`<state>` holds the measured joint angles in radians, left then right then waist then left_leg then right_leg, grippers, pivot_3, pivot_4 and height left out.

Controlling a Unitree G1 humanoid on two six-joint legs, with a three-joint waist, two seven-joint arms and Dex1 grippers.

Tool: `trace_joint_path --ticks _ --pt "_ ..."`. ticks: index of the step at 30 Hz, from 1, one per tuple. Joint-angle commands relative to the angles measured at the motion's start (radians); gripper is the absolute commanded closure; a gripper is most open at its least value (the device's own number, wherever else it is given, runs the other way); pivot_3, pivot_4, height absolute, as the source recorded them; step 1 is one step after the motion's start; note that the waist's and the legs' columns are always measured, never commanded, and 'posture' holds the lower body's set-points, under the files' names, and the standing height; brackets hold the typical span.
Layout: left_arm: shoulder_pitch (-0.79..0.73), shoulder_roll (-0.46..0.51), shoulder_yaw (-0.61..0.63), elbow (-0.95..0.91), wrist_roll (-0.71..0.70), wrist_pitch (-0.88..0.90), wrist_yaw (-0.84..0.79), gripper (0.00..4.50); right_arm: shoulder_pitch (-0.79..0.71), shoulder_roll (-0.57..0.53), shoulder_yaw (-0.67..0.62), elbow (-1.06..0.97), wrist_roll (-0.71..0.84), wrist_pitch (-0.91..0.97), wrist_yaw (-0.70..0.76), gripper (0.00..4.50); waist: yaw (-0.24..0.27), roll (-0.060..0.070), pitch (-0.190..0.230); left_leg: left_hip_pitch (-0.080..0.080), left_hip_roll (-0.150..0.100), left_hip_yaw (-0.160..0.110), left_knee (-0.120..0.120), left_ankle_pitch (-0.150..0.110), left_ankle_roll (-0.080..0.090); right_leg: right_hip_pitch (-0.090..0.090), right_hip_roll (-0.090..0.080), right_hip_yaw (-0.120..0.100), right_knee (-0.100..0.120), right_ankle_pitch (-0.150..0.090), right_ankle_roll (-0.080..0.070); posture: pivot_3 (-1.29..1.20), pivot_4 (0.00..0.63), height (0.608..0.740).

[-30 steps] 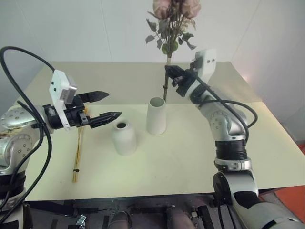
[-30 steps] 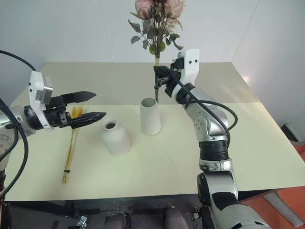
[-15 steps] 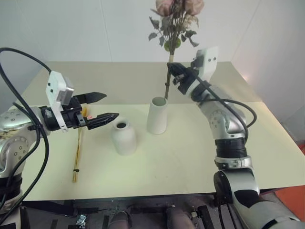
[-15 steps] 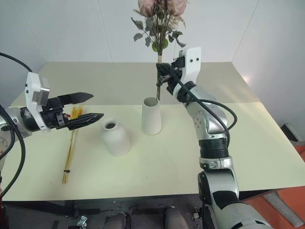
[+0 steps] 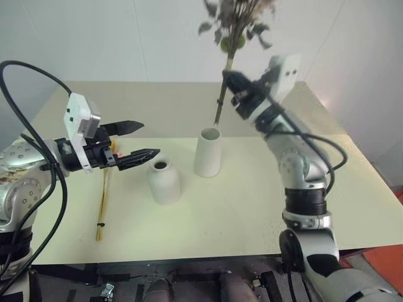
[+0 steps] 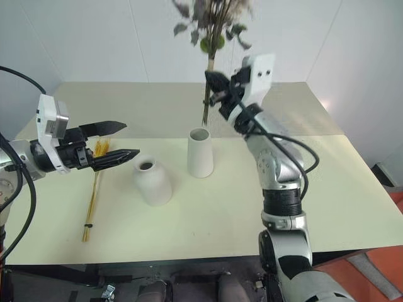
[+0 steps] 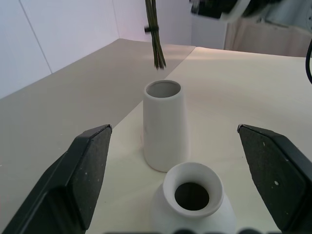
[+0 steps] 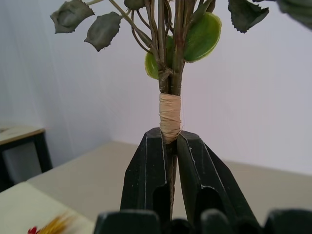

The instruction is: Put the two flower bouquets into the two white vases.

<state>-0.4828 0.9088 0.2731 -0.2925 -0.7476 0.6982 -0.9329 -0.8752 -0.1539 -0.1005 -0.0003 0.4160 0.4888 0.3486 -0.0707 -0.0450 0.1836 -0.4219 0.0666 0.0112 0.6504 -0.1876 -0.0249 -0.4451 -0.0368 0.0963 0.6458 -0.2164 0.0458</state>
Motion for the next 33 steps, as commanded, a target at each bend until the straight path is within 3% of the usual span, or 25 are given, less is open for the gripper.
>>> trace_joint_path --ticks 1,15,28,33 --pt "-0.016 0.008 0.018 -0.012 -0.002 -0.018 -0.004 0.0 -0.003 0.004 0.012 -0.061 0.008 -0.008 0.001 4.37 0.0 0.0 0.0 0.0 0.0 0.0 0.0 0.0 0.0 0.0 0.0 0.0 0.0 0.0 0.0 0.0 0.15 0.74" --pt "0.018 0.029 0.057 -0.045 -0.016 0.003 0.01 0.0 0.056 0.007 0.057 0.006 -0.048 -0.091 0.032 4.37 0.0 0.0 0.0 -0.001 0.0 0.0 0.0 0.0 0.0 -0.001 0.0 0.0 0.0 0.0 0.0 0.0 0.15 0.74" --pt "0.013 0.028 0.039 -0.023 0.01 -0.009 0.025 0.0 0.283 -0.1 0.049 -0.211 -0.057 -0.094 0.091 0.01 0.001 0.0 0.0 0.0 0.0 0.0 0.0 0.0 0.0 0.0 0.0 0.0 0.0 0.0 0.0 0.0 0.15 0.74" --pt "0.044 0.047 0.03 -0.033 0.073 0.011 0.086 0.0 0.336 -0.195 0.007 -0.305 -0.011 -0.029 0.132 0.01 0.001 0.0 0.0 0.0 0.0 0.0 0.0 0.0 0.0 0.0 0.0 0.0 0.0 0.0 0.0 0.0 0.15 0.74"
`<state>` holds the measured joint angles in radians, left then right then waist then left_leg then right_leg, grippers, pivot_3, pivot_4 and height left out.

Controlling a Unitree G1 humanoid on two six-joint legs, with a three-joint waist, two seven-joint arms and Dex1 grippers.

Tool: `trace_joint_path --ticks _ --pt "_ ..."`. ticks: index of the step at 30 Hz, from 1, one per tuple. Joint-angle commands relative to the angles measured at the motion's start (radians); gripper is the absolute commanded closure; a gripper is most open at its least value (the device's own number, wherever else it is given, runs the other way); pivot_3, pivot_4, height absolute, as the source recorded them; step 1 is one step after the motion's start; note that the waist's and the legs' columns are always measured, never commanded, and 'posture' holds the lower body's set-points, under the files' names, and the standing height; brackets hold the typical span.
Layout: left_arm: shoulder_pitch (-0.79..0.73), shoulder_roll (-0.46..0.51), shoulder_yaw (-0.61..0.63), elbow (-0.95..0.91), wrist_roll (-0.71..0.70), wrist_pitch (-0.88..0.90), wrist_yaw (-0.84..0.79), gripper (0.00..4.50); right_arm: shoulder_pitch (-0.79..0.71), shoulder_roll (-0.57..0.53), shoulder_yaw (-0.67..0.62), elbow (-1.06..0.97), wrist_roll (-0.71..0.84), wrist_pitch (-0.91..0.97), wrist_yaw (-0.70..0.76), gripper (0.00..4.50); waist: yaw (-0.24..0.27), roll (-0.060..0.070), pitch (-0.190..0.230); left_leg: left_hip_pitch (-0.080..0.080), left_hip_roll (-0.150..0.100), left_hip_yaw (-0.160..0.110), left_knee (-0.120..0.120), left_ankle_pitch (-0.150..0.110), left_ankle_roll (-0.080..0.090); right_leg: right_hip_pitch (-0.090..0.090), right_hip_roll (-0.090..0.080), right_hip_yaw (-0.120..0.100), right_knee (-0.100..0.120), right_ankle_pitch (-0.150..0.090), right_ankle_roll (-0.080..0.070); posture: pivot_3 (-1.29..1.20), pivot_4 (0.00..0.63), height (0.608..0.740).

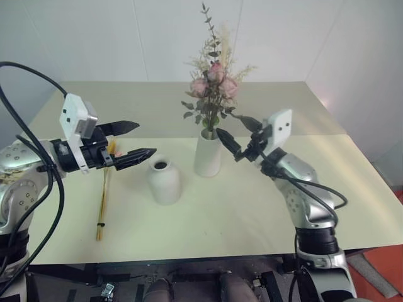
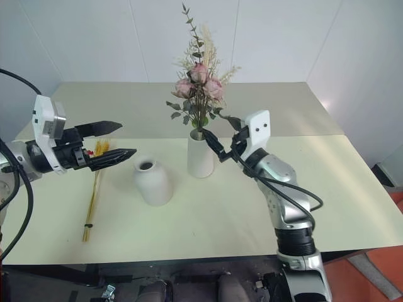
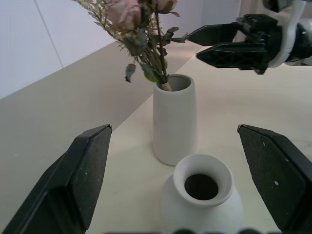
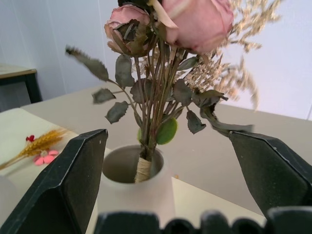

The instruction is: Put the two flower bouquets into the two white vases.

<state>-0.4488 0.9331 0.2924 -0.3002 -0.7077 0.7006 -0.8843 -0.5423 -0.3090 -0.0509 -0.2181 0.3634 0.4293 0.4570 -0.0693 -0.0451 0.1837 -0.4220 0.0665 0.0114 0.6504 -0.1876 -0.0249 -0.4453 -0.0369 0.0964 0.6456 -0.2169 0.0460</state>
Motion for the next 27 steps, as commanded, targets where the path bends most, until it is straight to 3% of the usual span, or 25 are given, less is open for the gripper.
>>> trace_joint_path --ticks 1,7,14,19,27 --pt "0.012 0.036 0.004 -0.024 0.048 0.042 0.068 0.0 0.012 -0.078 -0.057 -0.108 0.068 0.059 0.052 0.01 0.0 0.0 0.0 0.0 0.0 0.0 0.0 0.0 0.0 0.0 0.0 0.0 0.0 0.0 0.0 0.0 0.15 0.74" --pt "-0.073 0.133 -0.086 0.007 0.109 0.356 0.233 0.0 0.021 -0.318 -0.147 -0.16 0.24 0.197 0.252 0.01 0.003 -0.001 0.0 0.001 0.0 0.0 0.0 0.0 0.0 0.001 0.0 0.0 0.0 0.0 0.001 0.0 0.15 0.74" --pt "-0.272 0.105 -0.228 0.112 0.158 0.772 0.373 0.0 -0.009 -0.632 -0.152 -0.064 0.318 0.208 0.631 0.01 0.004 -0.001 0.001 0.003 -0.001 -0.001 0.0 0.0 0.0 0.004 0.0 0.0 -0.003 -0.001 0.001 0.0 0.15 0.74" --pt "-0.354 0.051 -0.315 0.258 0.207 0.911 0.448 0.0 -0.028 -0.708 -0.132 -0.013 0.312 0.174 0.789 0.01 -0.001 -0.001 0.001 0.003 -0.002 -0.002 0.0 0.0 0.0 0.004 0.0 0.0 -0.002 -0.001 0.001 0.0 0.15 0.74" --pt "-0.404 -0.083 -0.338 0.471 0.289 0.914 0.557 0.0 -0.041 -0.72 -0.136 -0.021 0.309 0.182 0.846 0.01 0.008 -0.002 0.001 0.003 -0.002 -0.003 0.0 0.0 0.0 0.004 0.0 0.0 -0.002 -0.001 0.001 0.0 0.15 0.74"
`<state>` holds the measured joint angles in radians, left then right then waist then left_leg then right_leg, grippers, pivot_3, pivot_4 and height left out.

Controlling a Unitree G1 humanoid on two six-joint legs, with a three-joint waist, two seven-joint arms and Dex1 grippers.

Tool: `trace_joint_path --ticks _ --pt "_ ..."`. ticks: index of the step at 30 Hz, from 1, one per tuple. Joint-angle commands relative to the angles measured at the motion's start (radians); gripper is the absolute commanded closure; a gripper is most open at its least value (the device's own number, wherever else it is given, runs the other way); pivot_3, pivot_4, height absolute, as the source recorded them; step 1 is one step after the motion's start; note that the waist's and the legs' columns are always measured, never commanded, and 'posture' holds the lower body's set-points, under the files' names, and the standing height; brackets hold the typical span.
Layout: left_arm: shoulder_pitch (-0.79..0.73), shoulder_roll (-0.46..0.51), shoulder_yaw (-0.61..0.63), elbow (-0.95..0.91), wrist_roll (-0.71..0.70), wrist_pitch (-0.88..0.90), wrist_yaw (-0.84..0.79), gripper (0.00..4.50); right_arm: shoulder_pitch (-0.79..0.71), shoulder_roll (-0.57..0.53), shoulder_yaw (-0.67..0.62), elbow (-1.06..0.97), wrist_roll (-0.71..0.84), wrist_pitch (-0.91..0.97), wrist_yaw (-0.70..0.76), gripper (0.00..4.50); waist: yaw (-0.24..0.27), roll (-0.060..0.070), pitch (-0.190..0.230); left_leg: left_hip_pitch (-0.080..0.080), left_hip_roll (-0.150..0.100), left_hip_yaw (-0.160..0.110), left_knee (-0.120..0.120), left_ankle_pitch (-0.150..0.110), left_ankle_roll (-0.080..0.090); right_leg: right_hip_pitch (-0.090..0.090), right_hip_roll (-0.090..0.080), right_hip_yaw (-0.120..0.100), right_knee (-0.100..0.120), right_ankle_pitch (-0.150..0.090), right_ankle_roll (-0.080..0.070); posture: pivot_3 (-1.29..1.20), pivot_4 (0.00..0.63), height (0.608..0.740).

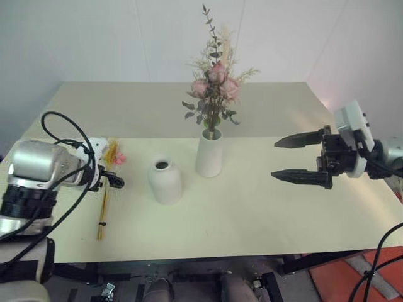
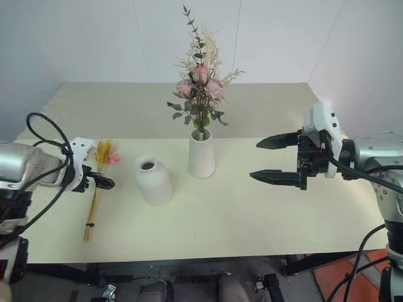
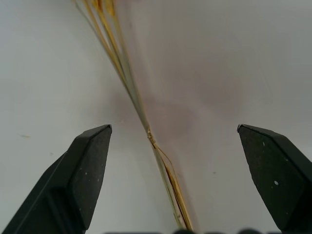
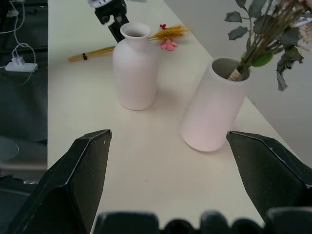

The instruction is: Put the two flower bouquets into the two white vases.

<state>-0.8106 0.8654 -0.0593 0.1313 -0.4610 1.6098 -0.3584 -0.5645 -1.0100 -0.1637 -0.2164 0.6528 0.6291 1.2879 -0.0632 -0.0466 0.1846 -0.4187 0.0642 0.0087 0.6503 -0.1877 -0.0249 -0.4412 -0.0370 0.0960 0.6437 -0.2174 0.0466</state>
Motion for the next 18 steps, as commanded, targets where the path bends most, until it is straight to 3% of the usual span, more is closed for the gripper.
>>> trace_joint_path --ticks 1,4,7,18 --pt "-0.048 -0.033 0.012 0.057 0.053 0.005 0.037 0.0 -0.02 -0.02 -0.026 -0.021 0.02 -0.016 0.017 0.01 0.004 0.0 0.0 0.0 0.0 0.0 0.0 0.0 0.0 0.0 0.0 0.0 0.0 0.0 0.0 0.0 0.15 0.74" --pt "-0.061 -0.071 0.003 0.091 0.075 -0.007 0.042 0.0 -0.019 -0.019 -0.03 -0.027 0.019 -0.013 0.014 0.01 0.01 0.0 0.0 -0.001 -0.001 0.0 0.0 0.0 0.0 0.0 0.0 0.0 0.0 0.0 0.0 0.0 0.15 0.74" --pt "-0.074 -0.093 0.0 0.122 0.1 -0.037 0.042 0.59 -0.012 -0.018 -0.043 -0.041 0.028 -0.006 0.008 0.0 0.014 0.0 0.0 -0.001 -0.001 -0.001 0.0 0.0 0.0 0.0 0.0 0.0 0.0 0.0 0.0 0.0 0.15 0.74" --pt "-0.056 -0.066 0.04 0.089 0.118 -0.019 0.017 4.1 0.002 -0.004 -0.044 -0.043 0.01 -0.028 -0.014 0.0 0.015 0.0 0.0 0.0 -0.001 -0.002 0.0 0.0 0.0 0.0 0.0 0.0 0.001 0.0 0.0 0.0 0.15 0.74"
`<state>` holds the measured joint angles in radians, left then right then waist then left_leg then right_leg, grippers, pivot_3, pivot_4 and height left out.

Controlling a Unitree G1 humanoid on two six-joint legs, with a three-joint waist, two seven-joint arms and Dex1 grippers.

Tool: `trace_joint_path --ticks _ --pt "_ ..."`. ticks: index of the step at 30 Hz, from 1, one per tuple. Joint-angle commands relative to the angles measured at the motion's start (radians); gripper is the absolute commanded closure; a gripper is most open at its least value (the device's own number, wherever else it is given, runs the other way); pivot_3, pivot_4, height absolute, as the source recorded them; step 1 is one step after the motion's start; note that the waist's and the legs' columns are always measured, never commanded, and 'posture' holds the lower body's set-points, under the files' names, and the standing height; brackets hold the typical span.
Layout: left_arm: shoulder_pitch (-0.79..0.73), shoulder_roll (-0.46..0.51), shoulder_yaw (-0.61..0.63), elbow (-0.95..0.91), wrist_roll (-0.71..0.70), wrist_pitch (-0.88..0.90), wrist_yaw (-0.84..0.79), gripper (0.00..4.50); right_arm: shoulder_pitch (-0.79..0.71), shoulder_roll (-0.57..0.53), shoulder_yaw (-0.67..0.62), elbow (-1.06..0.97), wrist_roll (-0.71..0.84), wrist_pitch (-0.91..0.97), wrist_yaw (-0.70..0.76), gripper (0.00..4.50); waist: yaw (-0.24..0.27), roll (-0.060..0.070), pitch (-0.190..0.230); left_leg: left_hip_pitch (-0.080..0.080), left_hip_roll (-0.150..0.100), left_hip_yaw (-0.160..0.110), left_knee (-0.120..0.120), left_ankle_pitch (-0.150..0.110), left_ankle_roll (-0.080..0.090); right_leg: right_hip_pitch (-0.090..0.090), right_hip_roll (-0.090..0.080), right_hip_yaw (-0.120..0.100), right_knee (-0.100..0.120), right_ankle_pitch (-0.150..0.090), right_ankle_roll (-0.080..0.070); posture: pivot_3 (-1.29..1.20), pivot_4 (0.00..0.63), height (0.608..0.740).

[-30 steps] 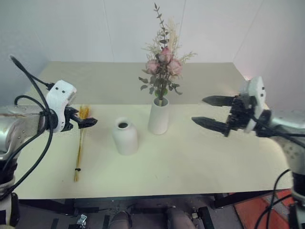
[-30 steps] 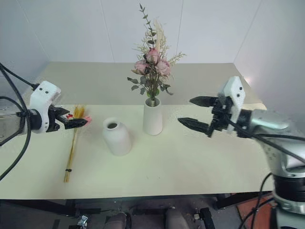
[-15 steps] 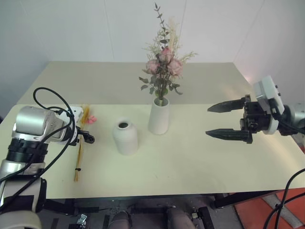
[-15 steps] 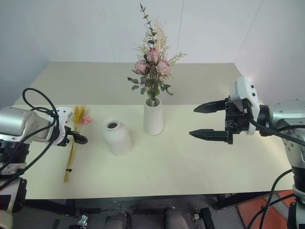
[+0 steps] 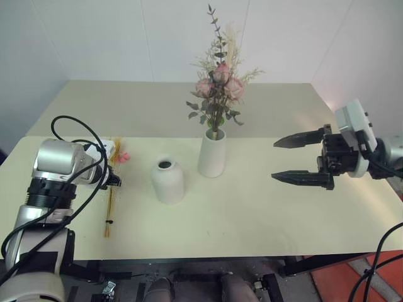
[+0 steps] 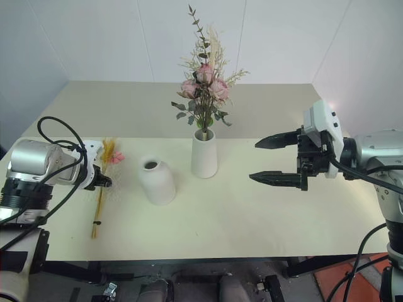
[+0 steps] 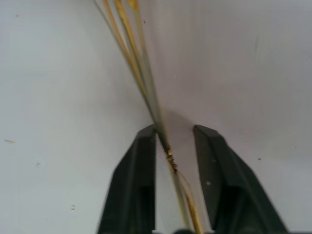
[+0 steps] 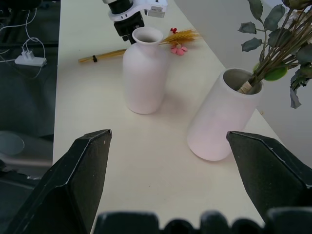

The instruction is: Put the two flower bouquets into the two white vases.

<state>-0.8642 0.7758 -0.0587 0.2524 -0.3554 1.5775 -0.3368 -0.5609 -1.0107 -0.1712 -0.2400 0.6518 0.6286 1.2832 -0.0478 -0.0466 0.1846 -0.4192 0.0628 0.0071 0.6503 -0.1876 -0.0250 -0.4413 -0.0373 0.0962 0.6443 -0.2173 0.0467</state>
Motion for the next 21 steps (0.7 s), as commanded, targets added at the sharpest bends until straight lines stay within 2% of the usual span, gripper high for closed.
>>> trace_joint_path --ticks 1,6,9,14,16,21 --pt "-0.005 0.022 0.059 -0.032 0.01 0.019 -0.006 4.45 -0.003 -0.002 -0.035 -0.016 0.01 -0.03 -0.01 0.0 0.001 0.0 0.0 0.0 0.0 0.0 0.0 0.0 0.0 0.0 0.0 0.0 0.0 0.0 0.0 0.0 0.15 0.74" --pt "0.011 -0.008 0.151 -0.083 0.019 -0.005 0.021 4.45 -0.013 0.006 -0.022 -0.002 0.009 -0.033 -0.017 0.0 0.003 0.0 0.0 0.0 0.0 0.0 0.0 0.0 0.0 0.0 0.0 0.0 0.0 0.0 0.0 0.0 0.15 0.74" --pt "0.043 -0.031 0.227 -0.168 0.011 -0.088 0.025 4.45 -0.015 0.009 -0.016 0.005 0.008 -0.036 -0.013 0.0 0.004 0.0 0.0 0.0 0.0 -0.001 0.0 0.0 0.0 0.0 0.0 0.0 0.0 0.0 0.0 0.0 0.15 0.74" --pt "0.091 -0.137 0.423 -0.348 -0.022 -0.408 0.042 4.45 -0.003 0.012 -0.02 0.014 0.008 -0.038 -0.017 0.0 0.006 0.0 0.0 -0.001 0.0 -0.001 0.001 0.0 0.0 0.0 -0.001 -0.001 0.0 0.001 -0.001 0.0 0.15 0.74" --pt "0.083 -0.175 0.471 -0.389 -0.047 -0.481 0.037 4.45 0.0 0.014 -0.021 0.015 0.009 -0.038 -0.019 0.0 0.007 0.0 0.0 -0.001 0.0 -0.001 0.001 0.0 0.0 0.001 -0.001 -0.001 0.0 0.001 0.0 0.0 0.15 0.74" --pt "-0.028 -0.214 0.588 -0.428 -0.271 -0.498 -0.092 4.45 0.024 0.026 -0.028 0.0 0.004 -0.041 -0.043 0.0 0.006 0.0 0.0 -0.001 -0.001 -0.001 0.002 0.0 0.0 0.002 -0.001 -0.001 0.0 0.001 0.0 0.0 0.15 0.74"
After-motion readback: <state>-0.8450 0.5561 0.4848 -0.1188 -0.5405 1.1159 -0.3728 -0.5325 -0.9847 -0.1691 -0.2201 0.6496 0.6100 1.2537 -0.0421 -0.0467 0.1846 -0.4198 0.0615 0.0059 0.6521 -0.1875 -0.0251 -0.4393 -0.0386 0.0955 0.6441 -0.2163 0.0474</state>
